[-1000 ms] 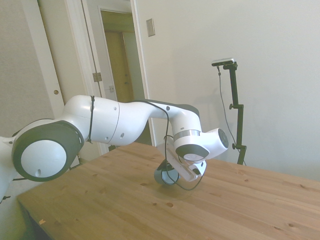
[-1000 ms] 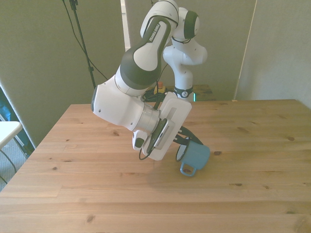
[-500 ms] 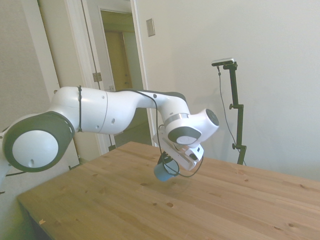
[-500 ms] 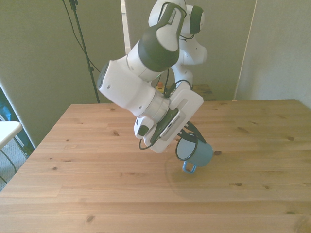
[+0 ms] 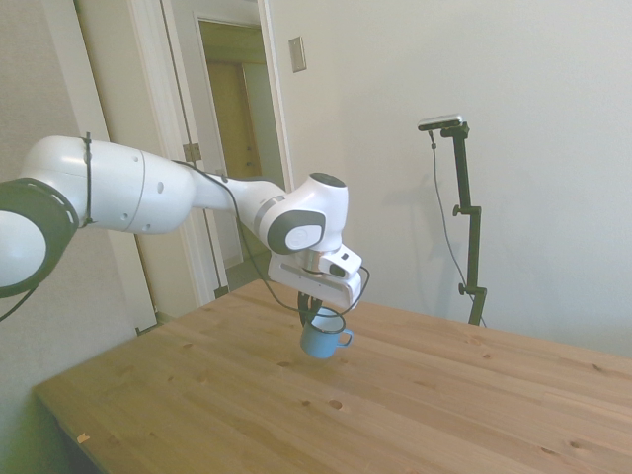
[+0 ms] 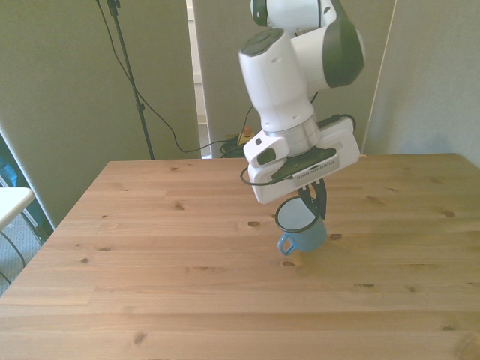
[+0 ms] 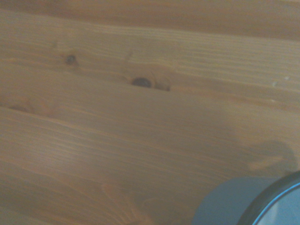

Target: Flip the mug upright

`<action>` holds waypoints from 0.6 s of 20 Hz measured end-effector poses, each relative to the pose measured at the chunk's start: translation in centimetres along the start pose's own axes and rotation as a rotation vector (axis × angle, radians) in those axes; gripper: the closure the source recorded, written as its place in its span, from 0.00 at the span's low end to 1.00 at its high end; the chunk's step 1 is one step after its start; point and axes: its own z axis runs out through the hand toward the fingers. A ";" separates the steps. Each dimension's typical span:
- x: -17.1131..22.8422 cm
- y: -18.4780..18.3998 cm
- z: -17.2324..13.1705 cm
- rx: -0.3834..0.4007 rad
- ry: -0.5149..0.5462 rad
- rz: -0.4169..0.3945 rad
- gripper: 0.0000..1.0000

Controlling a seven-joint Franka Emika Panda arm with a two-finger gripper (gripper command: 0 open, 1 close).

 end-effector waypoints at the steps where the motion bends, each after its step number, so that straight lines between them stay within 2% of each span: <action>1: -0.5 -0.1 0.1 -0.038 0.031 0.010 1.00; 6: -1.4 -0.4 1.3 -0.164 0.198 0.072 1.00; 12: -1.3 0.1 3.3 -0.169 0.248 0.108 1.00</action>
